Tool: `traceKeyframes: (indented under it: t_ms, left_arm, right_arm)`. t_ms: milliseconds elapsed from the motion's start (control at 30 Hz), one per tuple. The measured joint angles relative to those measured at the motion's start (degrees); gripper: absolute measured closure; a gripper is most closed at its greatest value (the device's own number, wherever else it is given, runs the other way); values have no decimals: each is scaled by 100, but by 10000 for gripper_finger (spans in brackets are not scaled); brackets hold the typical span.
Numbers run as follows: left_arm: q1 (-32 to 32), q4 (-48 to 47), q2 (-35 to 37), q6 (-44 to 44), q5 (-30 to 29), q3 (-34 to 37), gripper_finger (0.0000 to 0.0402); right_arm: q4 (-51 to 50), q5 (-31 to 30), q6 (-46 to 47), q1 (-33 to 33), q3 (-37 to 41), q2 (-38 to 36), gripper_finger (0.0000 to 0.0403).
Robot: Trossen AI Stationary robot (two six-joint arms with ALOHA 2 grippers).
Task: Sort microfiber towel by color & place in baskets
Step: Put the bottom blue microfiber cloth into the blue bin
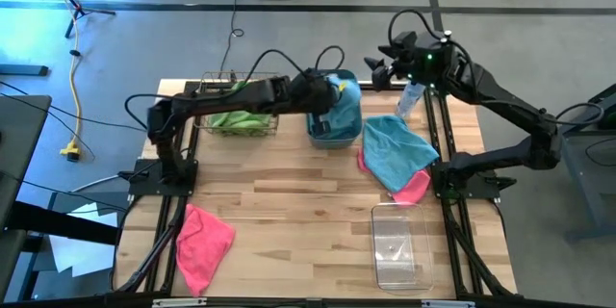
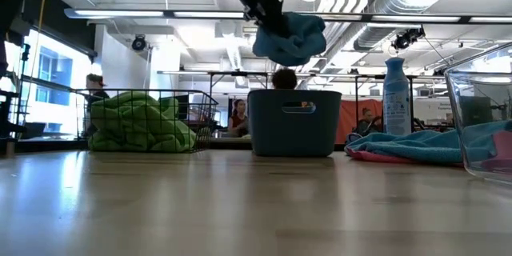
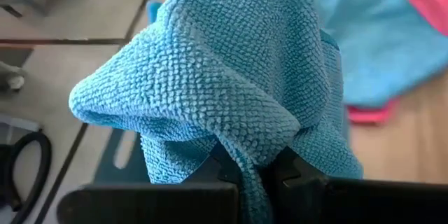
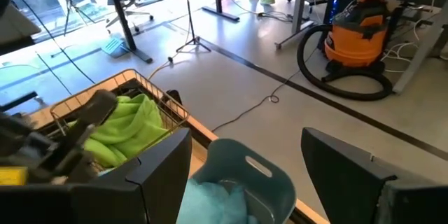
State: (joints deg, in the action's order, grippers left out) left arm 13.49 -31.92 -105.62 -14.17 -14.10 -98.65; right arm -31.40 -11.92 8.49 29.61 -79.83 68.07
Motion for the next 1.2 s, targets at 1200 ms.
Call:
traceKeyframes:
  t_ms: [1200]
  left_arm:
    - [1148,366,-1521,-1555,2129,4,402]
  right_arm:
    - [-45,61,817,80,0,9,137]
